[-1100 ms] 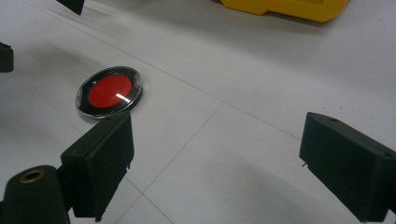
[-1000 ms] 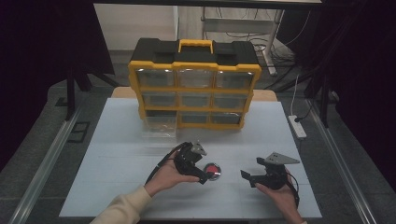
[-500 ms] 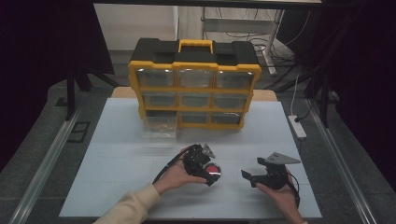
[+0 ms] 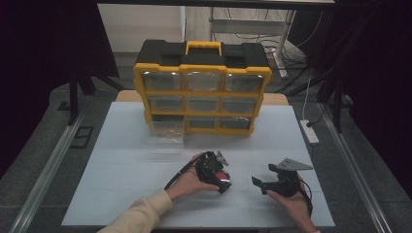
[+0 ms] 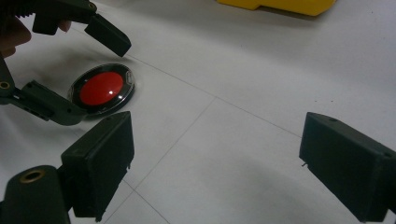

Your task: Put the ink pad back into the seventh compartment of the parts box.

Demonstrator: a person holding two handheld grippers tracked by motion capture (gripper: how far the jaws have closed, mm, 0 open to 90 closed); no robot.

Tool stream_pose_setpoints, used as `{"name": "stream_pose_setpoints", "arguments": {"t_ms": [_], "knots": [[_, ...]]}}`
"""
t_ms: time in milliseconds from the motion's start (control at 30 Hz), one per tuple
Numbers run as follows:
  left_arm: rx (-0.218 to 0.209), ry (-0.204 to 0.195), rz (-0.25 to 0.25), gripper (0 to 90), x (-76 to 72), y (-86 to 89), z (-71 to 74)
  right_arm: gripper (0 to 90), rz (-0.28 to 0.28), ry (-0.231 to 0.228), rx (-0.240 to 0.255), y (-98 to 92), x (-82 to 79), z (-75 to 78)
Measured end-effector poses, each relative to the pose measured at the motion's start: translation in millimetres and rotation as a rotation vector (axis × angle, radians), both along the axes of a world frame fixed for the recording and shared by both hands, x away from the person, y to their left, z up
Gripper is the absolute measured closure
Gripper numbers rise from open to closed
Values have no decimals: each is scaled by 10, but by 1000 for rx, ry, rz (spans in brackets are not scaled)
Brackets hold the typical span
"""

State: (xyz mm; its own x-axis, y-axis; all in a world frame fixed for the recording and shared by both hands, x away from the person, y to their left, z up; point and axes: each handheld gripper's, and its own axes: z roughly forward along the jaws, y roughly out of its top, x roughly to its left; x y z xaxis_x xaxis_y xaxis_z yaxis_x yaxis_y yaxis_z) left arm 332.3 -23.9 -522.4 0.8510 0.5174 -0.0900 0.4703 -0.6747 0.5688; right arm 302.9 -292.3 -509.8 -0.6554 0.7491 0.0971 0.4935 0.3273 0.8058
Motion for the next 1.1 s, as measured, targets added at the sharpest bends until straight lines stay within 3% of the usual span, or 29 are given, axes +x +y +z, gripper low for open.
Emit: {"name": "stream_pose_setpoints", "arguments": {"t_ms": [500,667,800,1100], "knots": [[32,-15,8,127,3,-51,-23,107,-8,1,0,-3,3,0],[46,-27,7,181,-7,-43,-9,107,-7,1,-3,1,2,0],[50,-30,-1,303,-18,-33,19,108,-8,0,-3,2,2,1],[43,-30,9,306,-11,-21,23,109,-10,-1,-1,-3,0,4]]}}
